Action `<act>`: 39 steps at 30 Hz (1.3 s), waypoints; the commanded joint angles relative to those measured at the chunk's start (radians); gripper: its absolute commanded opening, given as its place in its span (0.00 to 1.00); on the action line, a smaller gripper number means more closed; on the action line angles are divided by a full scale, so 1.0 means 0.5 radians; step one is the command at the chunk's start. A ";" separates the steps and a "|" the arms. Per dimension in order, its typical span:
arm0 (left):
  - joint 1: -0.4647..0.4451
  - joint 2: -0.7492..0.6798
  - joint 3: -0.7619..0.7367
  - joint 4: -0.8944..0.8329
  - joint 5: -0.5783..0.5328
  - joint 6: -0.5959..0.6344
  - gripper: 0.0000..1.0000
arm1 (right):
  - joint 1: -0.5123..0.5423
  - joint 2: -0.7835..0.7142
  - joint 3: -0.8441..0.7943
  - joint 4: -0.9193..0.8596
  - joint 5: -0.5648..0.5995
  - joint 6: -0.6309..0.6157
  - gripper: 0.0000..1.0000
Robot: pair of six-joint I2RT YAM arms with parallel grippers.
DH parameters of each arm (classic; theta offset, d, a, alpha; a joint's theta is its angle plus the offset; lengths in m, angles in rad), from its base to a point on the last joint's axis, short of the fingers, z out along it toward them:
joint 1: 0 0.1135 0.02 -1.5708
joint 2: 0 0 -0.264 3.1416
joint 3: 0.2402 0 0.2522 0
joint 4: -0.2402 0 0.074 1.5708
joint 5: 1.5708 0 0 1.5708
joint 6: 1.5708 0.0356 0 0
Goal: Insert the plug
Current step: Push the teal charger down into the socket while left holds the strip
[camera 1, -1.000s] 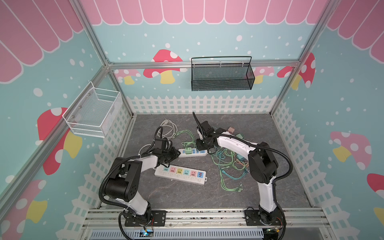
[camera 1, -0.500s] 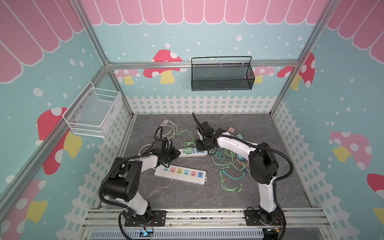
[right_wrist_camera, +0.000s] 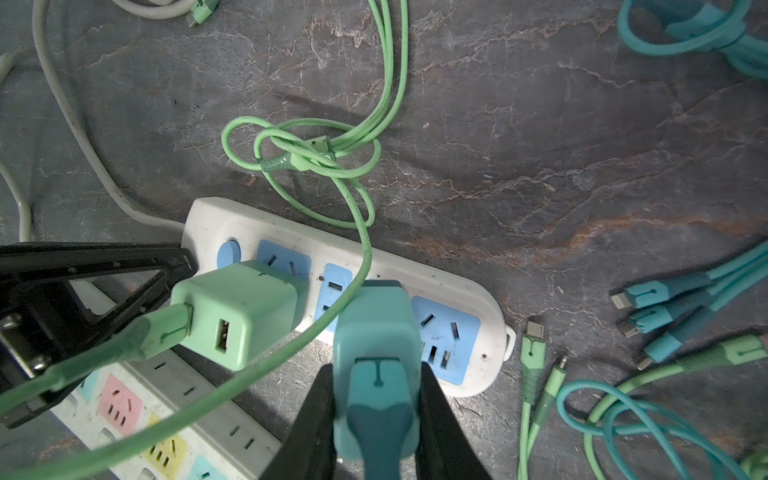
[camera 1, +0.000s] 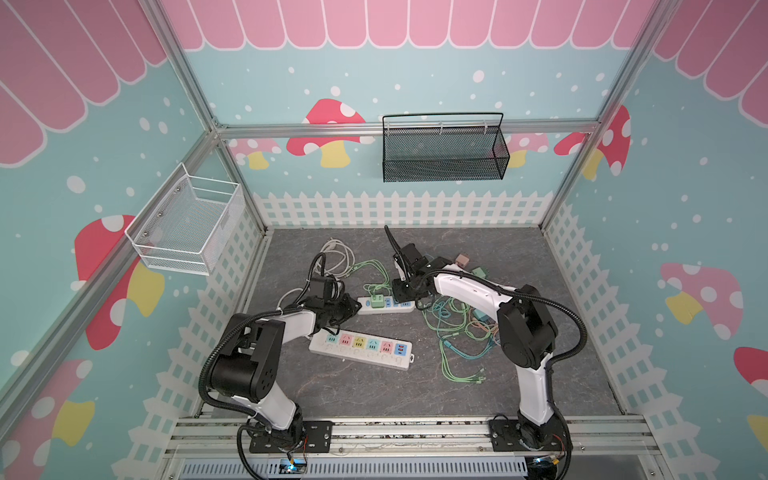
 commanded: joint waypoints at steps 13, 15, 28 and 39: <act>-0.026 0.082 -0.051 -0.086 0.035 -0.017 0.21 | 0.029 -0.008 -0.127 -0.155 0.074 0.047 0.00; -0.026 0.079 -0.060 -0.071 0.049 -0.025 0.21 | 0.029 0.022 -0.106 -0.153 0.102 0.060 0.00; -0.031 0.015 -0.163 0.075 0.157 -0.075 0.21 | 0.097 0.249 0.161 -0.279 0.305 0.064 0.00; -0.035 -0.008 -0.195 0.119 0.179 -0.094 0.21 | 0.122 0.357 0.290 -0.351 0.375 0.017 0.00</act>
